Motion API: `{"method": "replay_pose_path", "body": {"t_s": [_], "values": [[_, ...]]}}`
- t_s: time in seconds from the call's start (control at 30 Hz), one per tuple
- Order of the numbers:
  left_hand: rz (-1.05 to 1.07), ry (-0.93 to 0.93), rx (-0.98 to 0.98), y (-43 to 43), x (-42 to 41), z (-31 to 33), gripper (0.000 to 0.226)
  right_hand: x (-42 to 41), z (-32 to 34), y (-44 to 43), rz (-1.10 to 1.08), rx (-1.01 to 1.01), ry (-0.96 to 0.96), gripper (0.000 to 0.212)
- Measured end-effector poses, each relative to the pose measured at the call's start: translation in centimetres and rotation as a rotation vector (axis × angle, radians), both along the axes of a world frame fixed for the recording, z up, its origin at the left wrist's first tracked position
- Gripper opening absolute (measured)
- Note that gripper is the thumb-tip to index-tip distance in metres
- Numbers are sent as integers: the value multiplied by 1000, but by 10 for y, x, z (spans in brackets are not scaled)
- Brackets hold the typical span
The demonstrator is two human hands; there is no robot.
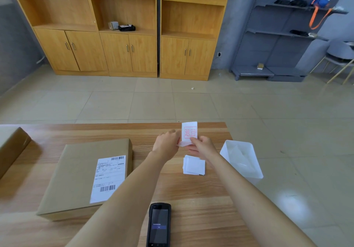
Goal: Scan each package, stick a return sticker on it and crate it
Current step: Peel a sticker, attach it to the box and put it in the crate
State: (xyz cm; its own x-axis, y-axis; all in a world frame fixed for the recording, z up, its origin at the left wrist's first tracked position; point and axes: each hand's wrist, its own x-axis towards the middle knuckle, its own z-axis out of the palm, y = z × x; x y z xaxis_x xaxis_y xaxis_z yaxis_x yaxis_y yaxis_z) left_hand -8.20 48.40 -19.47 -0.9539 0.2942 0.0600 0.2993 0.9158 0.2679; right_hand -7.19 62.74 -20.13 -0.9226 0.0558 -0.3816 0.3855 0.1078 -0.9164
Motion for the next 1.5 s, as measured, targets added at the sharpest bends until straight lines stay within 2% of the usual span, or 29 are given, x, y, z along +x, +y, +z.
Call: {"method": "replay_pose_path", "body": {"t_s": [0.1,0.27,0.4,0.53,0.6,0.7,0.77,0.87,1.2,1.5], "values": [[-49,-59,-20,-1,0,-2,20,-1,-1,2,-12,32,12,22],[-122,-188,-48,-4,-3,-5,40,-3,-8,6,-89,145,10,7],[-31,-89,36,-1,-4,-4,36,-2,-9,8,-89,179,-2,5],[-17,6,110,5,-7,-1,34,-1,-5,5,-82,200,16,14],[-32,-2,150,10,-7,1,35,-2,-3,2,-66,201,55,18],[-7,-33,345,19,-5,7,36,-4,2,-3,-76,189,152,27],[24,-44,436,22,-3,10,36,-5,5,-3,-103,186,214,25],[32,-39,470,23,-1,16,36,-3,10,-1,-89,230,285,15],[30,220,319,17,-3,40,36,5,42,-4,-134,274,515,13],[40,480,289,19,12,46,30,19,61,-13,-211,227,638,11]]}}
